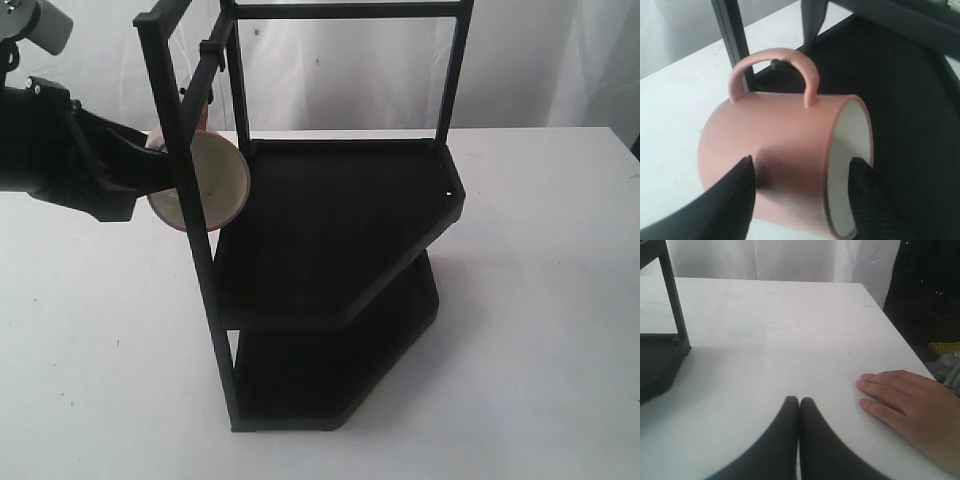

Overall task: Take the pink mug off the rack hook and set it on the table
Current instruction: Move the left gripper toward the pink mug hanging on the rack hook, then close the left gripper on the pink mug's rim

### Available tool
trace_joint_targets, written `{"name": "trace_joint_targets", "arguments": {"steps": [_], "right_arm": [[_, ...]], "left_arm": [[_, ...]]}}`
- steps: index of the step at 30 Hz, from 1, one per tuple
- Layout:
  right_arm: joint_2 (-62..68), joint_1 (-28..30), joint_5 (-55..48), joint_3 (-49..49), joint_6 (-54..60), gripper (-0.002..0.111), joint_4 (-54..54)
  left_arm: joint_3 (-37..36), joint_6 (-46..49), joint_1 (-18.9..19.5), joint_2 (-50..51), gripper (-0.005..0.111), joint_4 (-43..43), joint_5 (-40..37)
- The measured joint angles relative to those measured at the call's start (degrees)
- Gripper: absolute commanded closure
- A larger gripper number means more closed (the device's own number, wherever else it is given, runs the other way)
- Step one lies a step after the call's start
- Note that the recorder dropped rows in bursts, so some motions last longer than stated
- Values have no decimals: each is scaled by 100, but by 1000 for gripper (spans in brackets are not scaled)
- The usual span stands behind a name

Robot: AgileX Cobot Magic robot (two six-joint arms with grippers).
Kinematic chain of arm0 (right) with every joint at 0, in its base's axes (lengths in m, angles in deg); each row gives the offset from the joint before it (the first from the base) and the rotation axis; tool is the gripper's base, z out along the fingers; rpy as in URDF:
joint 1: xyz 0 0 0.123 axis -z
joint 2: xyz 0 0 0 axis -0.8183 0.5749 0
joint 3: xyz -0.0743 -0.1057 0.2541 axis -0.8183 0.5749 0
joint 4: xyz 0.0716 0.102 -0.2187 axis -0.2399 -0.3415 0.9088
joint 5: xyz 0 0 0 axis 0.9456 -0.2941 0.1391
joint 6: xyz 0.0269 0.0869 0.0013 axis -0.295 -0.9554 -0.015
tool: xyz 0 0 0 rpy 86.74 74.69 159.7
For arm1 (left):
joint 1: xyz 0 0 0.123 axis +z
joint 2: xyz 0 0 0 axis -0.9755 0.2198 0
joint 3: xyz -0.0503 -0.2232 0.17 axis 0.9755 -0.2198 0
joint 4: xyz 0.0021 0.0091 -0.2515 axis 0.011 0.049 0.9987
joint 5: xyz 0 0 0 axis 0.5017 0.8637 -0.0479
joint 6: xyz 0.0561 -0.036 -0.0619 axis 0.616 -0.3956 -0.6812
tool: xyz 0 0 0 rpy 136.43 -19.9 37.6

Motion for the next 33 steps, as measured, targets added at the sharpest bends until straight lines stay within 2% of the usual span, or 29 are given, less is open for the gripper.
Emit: {"name": "trace_joint_targets", "arguments": {"steps": [22, 33], "right_arm": [[0, 0, 0, 0, 0, 108, 0], [0, 0, 0, 0, 0, 108, 0]], "left_arm": [[0, -15, -4, 137, 48, -777, 1050], [0, -15, -4, 207, 51, -1051, 1083]]}}
